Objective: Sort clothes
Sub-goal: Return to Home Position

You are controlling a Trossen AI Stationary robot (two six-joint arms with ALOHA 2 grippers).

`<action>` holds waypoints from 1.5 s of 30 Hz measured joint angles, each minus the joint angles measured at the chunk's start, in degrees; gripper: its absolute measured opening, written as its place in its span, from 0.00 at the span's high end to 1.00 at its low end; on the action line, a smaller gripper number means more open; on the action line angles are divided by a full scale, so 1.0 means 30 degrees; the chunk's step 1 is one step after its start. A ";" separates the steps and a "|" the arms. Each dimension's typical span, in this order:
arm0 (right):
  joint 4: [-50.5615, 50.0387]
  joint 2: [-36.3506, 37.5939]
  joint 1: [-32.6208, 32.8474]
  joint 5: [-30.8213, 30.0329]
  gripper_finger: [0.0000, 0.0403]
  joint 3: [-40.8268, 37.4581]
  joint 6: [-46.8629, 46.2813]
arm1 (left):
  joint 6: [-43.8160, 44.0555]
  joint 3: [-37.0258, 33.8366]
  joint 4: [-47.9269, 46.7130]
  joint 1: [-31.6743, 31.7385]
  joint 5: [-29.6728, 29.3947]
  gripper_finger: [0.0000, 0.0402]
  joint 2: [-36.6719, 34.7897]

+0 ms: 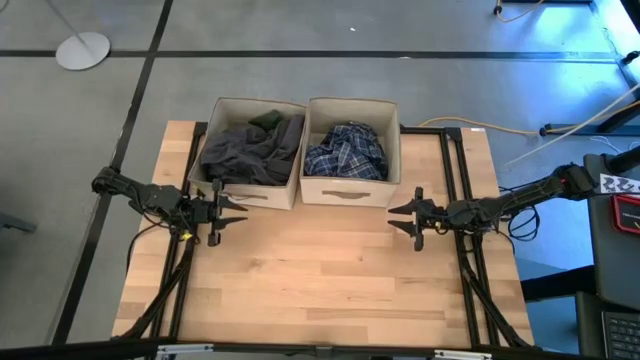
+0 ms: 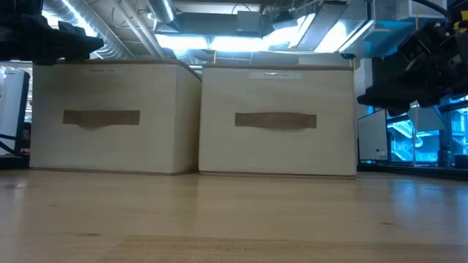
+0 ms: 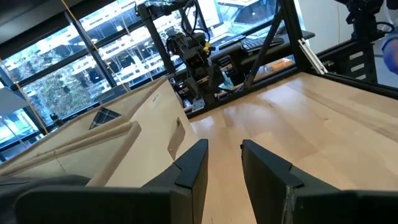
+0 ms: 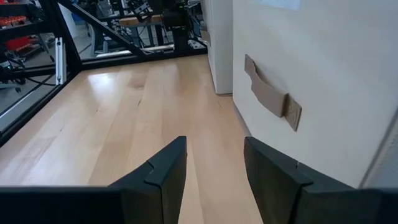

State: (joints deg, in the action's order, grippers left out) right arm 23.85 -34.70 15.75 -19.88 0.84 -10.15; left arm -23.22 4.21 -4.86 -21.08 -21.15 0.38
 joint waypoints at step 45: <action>-0.0143 0.0000 0.0000 0.0000 0.59 0.0000 0.0000 | -0.2350 -0.0040 -0.0901 -0.0004 -0.0007 0.78 0.0007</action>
State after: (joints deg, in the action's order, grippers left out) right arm 23.42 -34.70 15.75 -19.88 0.84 -10.15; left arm -30.27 4.09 -7.57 -21.09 -21.17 0.40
